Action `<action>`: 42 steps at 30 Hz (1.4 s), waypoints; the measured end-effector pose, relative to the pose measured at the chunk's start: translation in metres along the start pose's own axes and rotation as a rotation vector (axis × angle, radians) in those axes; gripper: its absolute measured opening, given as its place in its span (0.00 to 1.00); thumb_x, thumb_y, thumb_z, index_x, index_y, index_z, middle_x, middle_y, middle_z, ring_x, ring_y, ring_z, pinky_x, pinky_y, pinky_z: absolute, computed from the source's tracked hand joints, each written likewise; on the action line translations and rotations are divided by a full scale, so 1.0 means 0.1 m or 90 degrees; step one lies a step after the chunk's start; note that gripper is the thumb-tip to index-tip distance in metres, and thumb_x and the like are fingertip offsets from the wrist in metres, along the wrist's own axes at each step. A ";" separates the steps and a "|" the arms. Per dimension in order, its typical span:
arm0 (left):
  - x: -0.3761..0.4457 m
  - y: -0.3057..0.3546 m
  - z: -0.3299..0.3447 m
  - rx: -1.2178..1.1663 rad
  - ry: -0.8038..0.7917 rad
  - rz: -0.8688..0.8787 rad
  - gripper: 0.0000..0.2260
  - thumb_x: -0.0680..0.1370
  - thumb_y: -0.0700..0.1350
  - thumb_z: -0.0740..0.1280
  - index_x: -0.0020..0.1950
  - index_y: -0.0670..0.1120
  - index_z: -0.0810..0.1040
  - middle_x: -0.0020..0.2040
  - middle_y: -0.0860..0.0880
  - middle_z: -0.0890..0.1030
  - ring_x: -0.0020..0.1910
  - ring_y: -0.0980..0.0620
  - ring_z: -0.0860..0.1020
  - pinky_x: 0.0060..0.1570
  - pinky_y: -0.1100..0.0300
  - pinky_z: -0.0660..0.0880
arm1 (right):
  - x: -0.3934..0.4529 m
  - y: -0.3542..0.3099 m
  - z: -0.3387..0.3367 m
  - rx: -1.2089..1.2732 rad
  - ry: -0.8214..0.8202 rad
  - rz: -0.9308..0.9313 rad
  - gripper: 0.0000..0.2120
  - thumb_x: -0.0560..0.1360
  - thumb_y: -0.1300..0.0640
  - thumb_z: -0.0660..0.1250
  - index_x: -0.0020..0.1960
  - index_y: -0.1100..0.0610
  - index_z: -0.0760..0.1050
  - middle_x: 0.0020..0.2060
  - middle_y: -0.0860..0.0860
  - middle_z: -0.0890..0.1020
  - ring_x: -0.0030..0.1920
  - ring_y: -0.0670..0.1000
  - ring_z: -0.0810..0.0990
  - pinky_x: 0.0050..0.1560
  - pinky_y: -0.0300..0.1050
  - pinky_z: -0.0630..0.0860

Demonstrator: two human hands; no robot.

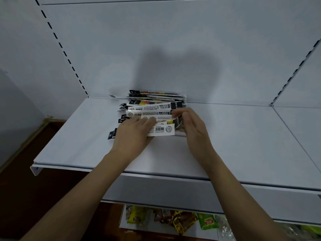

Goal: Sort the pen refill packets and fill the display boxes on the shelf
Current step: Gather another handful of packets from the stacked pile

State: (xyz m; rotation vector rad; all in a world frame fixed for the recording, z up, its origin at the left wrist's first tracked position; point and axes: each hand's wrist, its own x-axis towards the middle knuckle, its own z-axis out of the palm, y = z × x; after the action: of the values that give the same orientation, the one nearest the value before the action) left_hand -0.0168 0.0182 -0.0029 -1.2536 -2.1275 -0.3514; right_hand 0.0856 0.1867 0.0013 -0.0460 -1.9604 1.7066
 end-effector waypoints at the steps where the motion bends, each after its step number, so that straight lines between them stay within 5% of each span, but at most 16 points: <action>1: 0.00 0.02 0.01 0.010 -0.012 -0.007 0.13 0.67 0.41 0.78 0.48 0.43 0.80 0.35 0.47 0.81 0.31 0.44 0.76 0.28 0.57 0.70 | 0.00 -0.01 -0.01 0.051 0.018 0.020 0.15 0.82 0.49 0.54 0.58 0.54 0.75 0.53 0.51 0.81 0.56 0.55 0.81 0.56 0.56 0.79; 6: 0.07 0.18 0.03 -0.003 -0.086 -0.077 0.18 0.66 0.38 0.77 0.54 0.44 0.77 0.38 0.47 0.81 0.31 0.43 0.79 0.25 0.60 0.65 | -0.04 -0.03 0.09 -0.051 -0.079 0.032 0.18 0.81 0.50 0.54 0.65 0.56 0.72 0.57 0.49 0.78 0.57 0.46 0.78 0.58 0.41 0.74; 13: 0.03 0.29 0.05 -0.117 -0.095 -0.240 0.10 0.76 0.44 0.70 0.54 0.44 0.75 0.45 0.48 0.81 0.41 0.46 0.78 0.33 0.57 0.67 | -0.05 -0.02 0.05 -0.113 -0.159 0.051 0.16 0.84 0.55 0.56 0.71 0.54 0.68 0.60 0.44 0.75 0.55 0.36 0.73 0.55 0.25 0.66; 17: 0.00 0.25 -0.07 -0.217 -0.075 -0.278 0.03 0.78 0.43 0.68 0.49 0.45 0.75 0.43 0.51 0.79 0.40 0.48 0.77 0.34 0.57 0.69 | -0.03 -0.09 0.02 -0.037 -0.052 0.045 0.16 0.85 0.53 0.54 0.69 0.55 0.71 0.59 0.45 0.79 0.56 0.40 0.79 0.60 0.40 0.75; 20: 0.04 0.21 -0.22 -0.340 -0.054 -0.372 0.10 0.80 0.50 0.66 0.41 0.49 0.73 0.34 0.55 0.75 0.31 0.53 0.73 0.31 0.58 0.67 | -0.01 -0.15 -0.01 -0.090 0.005 0.031 0.16 0.85 0.51 0.53 0.65 0.55 0.74 0.56 0.46 0.81 0.55 0.44 0.81 0.58 0.47 0.77; 25: 0.06 0.04 -0.40 -0.521 -0.056 -0.404 0.13 0.80 0.50 0.66 0.42 0.42 0.75 0.37 0.44 0.78 0.36 0.46 0.75 0.37 0.53 0.72 | -0.07 -0.34 0.11 -0.213 -0.002 0.078 0.10 0.83 0.55 0.59 0.51 0.51 0.79 0.43 0.41 0.82 0.42 0.34 0.79 0.43 0.30 0.71; 28: 0.05 -0.05 -0.47 -0.629 -0.065 -0.395 0.11 0.79 0.46 0.68 0.42 0.42 0.72 0.33 0.49 0.75 0.32 0.52 0.72 0.36 0.59 0.72 | -0.18 -0.47 0.15 -0.306 0.004 0.086 0.11 0.81 0.53 0.63 0.42 0.46 0.79 0.38 0.42 0.82 0.39 0.39 0.78 0.40 0.34 0.71; 31: 0.06 -0.02 -0.53 -0.745 -0.093 -0.383 0.09 0.79 0.46 0.69 0.44 0.44 0.71 0.31 0.53 0.70 0.30 0.57 0.69 0.35 0.62 0.70 | -0.38 -0.61 0.14 -0.362 0.052 0.117 0.09 0.80 0.51 0.63 0.45 0.49 0.80 0.41 0.47 0.83 0.42 0.48 0.79 0.43 0.42 0.72; 35: 0.08 0.15 -0.60 -0.891 -0.113 -0.357 0.13 0.77 0.48 0.71 0.42 0.45 0.69 0.31 0.50 0.66 0.27 0.55 0.65 0.31 0.61 0.64 | -0.80 -0.83 0.08 -0.439 0.114 0.192 0.09 0.81 0.49 0.61 0.47 0.49 0.79 0.42 0.45 0.82 0.40 0.48 0.77 0.38 0.37 0.73; 39: 0.12 0.55 -0.64 -0.948 -0.142 -0.371 0.17 0.80 0.50 0.68 0.35 0.48 0.65 0.28 0.48 0.62 0.27 0.52 0.60 0.29 0.58 0.58 | -1.40 -1.02 -0.07 -0.519 0.167 0.274 0.08 0.81 0.49 0.61 0.50 0.49 0.78 0.42 0.41 0.80 0.39 0.45 0.77 0.42 0.43 0.74; 42: 0.12 1.00 -0.78 -1.039 -0.188 -0.322 0.14 0.82 0.48 0.64 0.39 0.45 0.68 0.30 0.45 0.62 0.28 0.52 0.61 0.28 0.59 0.60 | -1.97 -1.15 -0.23 -0.566 0.231 0.346 0.09 0.81 0.50 0.61 0.53 0.51 0.78 0.44 0.40 0.79 0.42 0.45 0.78 0.42 0.47 0.76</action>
State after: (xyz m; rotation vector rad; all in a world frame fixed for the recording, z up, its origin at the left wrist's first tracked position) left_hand 0.0951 0.0373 0.0556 -1.4342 -2.2035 -2.5897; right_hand 0.2999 0.1135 0.0367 -1.1964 -2.3565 0.8406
